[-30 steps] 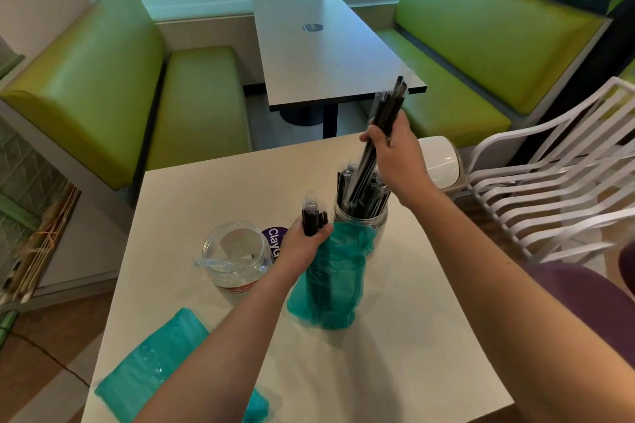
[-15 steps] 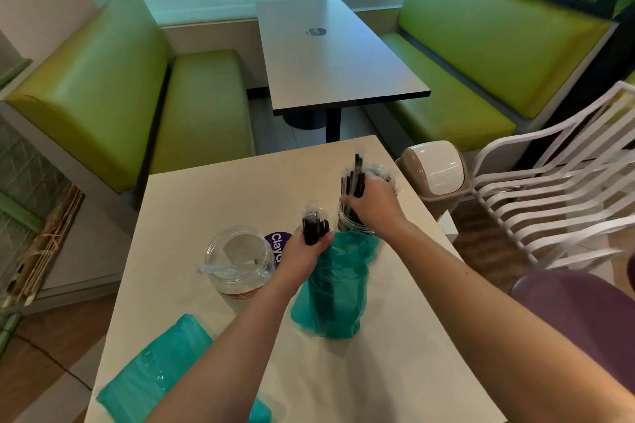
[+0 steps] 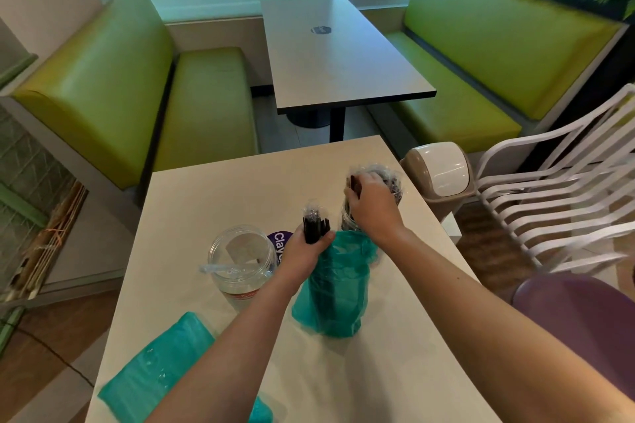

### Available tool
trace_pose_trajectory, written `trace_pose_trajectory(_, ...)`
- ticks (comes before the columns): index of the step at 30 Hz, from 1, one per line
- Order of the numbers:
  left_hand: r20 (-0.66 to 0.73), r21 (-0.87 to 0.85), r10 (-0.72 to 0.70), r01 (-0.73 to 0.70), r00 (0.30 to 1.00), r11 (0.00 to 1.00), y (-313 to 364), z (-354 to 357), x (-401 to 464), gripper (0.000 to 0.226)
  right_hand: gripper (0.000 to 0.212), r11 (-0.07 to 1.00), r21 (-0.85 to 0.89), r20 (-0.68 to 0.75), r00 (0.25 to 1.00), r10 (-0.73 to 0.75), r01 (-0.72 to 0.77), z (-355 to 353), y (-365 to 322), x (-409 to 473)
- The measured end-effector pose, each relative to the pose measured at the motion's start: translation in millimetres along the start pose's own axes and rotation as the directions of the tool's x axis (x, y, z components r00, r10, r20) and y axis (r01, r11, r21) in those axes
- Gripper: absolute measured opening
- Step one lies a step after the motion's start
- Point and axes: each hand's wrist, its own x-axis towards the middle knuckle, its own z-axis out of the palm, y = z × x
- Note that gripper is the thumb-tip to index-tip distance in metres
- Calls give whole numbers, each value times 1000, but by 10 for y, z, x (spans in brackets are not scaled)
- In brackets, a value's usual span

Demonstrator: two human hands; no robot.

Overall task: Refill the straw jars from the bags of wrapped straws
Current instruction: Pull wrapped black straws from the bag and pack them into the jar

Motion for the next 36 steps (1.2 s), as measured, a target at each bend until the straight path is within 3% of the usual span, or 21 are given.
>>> trace_pose_trajectory(5,-5,-8,-16,15,1000,1000,-29,-22,14,41,20,989,109,-164,983,-81,99,-95,-75,32)
trace_pose_trajectory(12,8,-53,-12,12,1000,998,-25,-29,19,26,22,992,14,-80,989,-122,123,-7,101,-14)
trace_pose_trajectory(17,-11,-74,-9,8,1000,997,-31,-44,32,34,31,983,-29,-164,969,-184,182,-55,15,-204)
trace_pose_trajectory(20,-15,-87,-12,11,1000,996,-41,-49,35,33,18,975,-42,-201,954,-223,220,-9,-9,-397)
trace_pose_trajectory(22,-16,-93,-7,6,1000,996,-44,-46,33,33,13,986,32,-143,977,-158,164,86,22,-515)
trace_pose_trajectory(24,-20,-90,-6,4,1000,996,-39,-42,28,33,14,986,165,23,999,25,-29,182,79,-595)
trace_pose_trajectory(27,-7,-110,-12,11,1000,994,-35,-30,24,30,17,961,179,247,955,163,-210,292,173,-658)
trace_pose_trajectory(33,11,-121,-31,32,999,992,-58,-19,9,31,34,963,170,421,899,119,-207,331,255,-635)
trace_pose_trajectory(36,35,-129,-41,45,999,991,-88,-12,14,39,33,974,166,425,903,71,-155,353,261,-628)
